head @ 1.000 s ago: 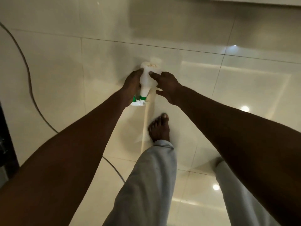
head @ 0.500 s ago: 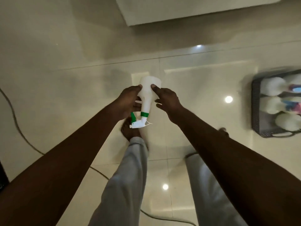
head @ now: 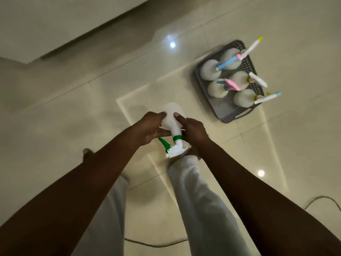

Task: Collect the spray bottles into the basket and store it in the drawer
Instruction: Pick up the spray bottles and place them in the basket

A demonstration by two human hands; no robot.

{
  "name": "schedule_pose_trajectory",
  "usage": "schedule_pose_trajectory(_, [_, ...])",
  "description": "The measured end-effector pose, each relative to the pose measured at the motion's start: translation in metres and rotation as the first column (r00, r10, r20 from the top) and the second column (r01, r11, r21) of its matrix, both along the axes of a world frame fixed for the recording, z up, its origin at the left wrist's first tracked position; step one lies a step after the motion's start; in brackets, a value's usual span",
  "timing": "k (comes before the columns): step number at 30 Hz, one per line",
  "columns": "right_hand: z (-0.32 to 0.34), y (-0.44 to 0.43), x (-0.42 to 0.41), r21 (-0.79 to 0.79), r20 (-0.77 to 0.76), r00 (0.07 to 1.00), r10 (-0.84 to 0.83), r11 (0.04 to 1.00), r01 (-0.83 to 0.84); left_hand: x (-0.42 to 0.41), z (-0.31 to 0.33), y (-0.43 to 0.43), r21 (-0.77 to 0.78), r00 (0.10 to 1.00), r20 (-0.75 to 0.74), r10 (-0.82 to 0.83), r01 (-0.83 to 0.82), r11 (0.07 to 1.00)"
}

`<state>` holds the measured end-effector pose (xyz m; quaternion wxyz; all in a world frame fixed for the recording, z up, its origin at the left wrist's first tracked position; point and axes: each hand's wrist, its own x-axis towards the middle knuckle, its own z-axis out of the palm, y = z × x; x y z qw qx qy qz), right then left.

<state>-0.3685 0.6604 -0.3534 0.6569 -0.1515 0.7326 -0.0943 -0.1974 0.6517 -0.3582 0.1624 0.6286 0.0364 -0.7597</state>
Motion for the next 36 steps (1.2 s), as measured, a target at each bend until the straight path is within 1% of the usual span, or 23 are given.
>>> schedule_pose_trajectory(4, [0.002,-0.011,-0.088,0.039,-0.064,0.995,-0.074,0.996,0.077,-0.089,-0.008,-0.022,0.000,0.995,-0.028,-0.095,0.096,0.995])
schedule_pose_trajectory(8, [-0.011,-0.021,-0.155,0.054,-0.150,0.975,-0.165,0.983,0.175,-0.160,-0.017,-0.038,0.002,0.994,-0.044,-0.104,0.104,0.995])
schedule_pose_trajectory(11, [-0.024,-0.031,-0.190,0.061,-0.199,0.966,-0.163,0.982,0.179,-0.197,-0.025,-0.048,0.006,0.995,-0.007,-0.102,0.102,0.995])
schedule_pose_trajectory(15, [-0.040,-0.050,-0.222,0.063,-0.208,0.962,-0.178,0.979,0.195,-0.234,-0.039,-0.065,0.000,0.991,0.046,-0.123,0.123,0.992])
schedule_pose_trajectory(18, [-0.057,-0.066,-0.238,0.130,-0.164,0.959,-0.231,0.959,0.253,-0.250,-0.054,-0.077,0.018,0.987,0.090,-0.136,0.135,0.991])
schedule_pose_trajectory(22, [-0.082,-0.083,-0.248,0.233,-0.052,0.926,-0.375,0.897,0.376,-0.258,-0.081,-0.090,0.075,0.986,0.087,-0.142,0.136,0.988])
schedule_pose_trajectory(25, [-0.101,-0.095,-0.252,0.280,-0.002,0.913,-0.409,0.876,0.393,-0.263,-0.096,-0.098,0.097,0.989,0.041,-0.139,0.135,0.986])
schedule_pose_trajectory(27, [-0.111,-0.100,-0.256,0.295,0.025,0.914,-0.405,0.876,0.381,-0.268,-0.105,-0.102,0.094,0.987,0.009,-0.161,0.159,0.983])
schedule_pose_trajectory(31, [-0.126,-0.102,-0.258,0.329,0.078,0.908,-0.412,0.870,0.366,-0.276,-0.117,-0.104,0.097,0.989,-0.027,-0.145,0.147,0.984])
schedule_pose_trajectory(36, [-0.143,-0.097,-0.261,0.346,0.117,0.861,-0.495,0.833,0.432,-0.283,-0.129,-0.101,0.092,0.998,-0.039,-0.039,0.042,0.995])
